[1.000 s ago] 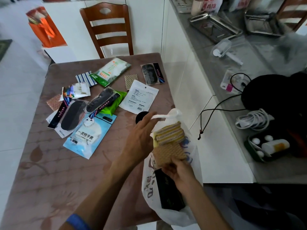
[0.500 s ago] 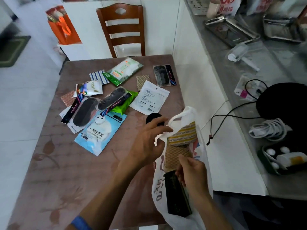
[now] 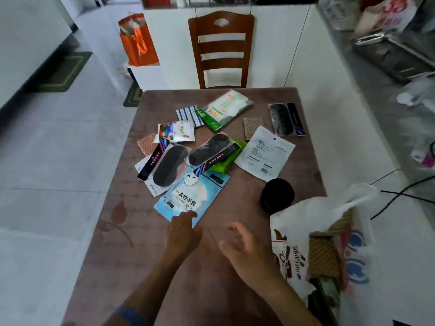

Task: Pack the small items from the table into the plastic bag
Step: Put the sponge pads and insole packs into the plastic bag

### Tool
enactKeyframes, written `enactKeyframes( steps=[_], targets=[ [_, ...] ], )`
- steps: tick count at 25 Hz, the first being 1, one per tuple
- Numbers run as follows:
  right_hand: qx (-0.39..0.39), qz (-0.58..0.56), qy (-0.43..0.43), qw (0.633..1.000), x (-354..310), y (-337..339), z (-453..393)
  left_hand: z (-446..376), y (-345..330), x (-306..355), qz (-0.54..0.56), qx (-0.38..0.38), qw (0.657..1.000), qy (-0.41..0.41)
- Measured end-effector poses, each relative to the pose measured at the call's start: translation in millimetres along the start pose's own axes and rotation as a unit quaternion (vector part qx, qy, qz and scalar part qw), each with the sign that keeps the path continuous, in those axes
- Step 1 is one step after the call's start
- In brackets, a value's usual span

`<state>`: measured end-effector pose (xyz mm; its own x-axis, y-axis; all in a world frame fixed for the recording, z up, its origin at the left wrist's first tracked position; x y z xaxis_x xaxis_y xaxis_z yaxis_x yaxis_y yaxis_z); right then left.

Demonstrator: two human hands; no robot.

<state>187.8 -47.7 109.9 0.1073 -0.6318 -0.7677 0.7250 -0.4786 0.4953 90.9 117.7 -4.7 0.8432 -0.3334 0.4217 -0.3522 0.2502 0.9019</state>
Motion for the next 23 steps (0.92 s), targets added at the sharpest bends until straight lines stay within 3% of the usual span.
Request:
enactKeyframes(
  steps=[2,5,7,9,13,16,17,20,23],
  targets=[
    [-0.004,0.009,-0.040,0.999,5.7,-29.6,-13.1,-54.1,-15.2,-25.5,-0.073,-0.049,0.996,-0.014],
    [0.004,0.027,-0.094,0.995,33.8,-60.1,-25.3,-116.9,-36.1,-57.1,-0.052,-0.032,0.998,0.027],
    [0.009,0.024,-0.119,0.993,54.8,-68.5,-22.0,-130.3,-41.7,-66.4,-0.022,-0.007,0.999,0.028],
    [0.014,0.008,-0.158,0.987,69.8,-74.5,-13.8,-130.4,-48.8,-64.3,0.091,-0.017,0.994,0.064],
    [0.072,-0.081,-0.186,0.976,70.1,-75.6,-8.7,-85.5,-31.0,-44.5,0.370,-0.074,0.906,0.192],
    [0.070,-0.177,-0.218,0.957,55.6,-63.4,-10.4,-13.6,13.9,-21.8,0.488,-0.155,0.823,0.245],
    [0.048,-0.237,-0.211,0.947,45.5,-54.6,-6.8,15.5,32.6,-12.9,0.508,-0.170,0.810,0.240],
    [0.021,-0.395,-0.174,0.902,18.7,-17.5,13.8,79.3,77.3,13.9,0.486,-0.169,0.840,0.171],
    [0.132,-0.418,-0.130,0.890,25.7,40.1,39.3,111.2,96.8,58.9,0.450,-0.206,0.867,0.060]
  ],
)
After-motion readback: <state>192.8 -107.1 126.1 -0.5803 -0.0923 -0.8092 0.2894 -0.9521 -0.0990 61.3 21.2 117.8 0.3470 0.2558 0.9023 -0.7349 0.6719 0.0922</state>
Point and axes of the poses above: each hand's wrist, its own z-axis away from the middle knuckle, its own y-axis out of the back of the hand, x = y × z, the point moved 2 cm from there along -z, towards the middle knuckle, and after that the axes turned 14 degrees about x, right-handed, at the moved point
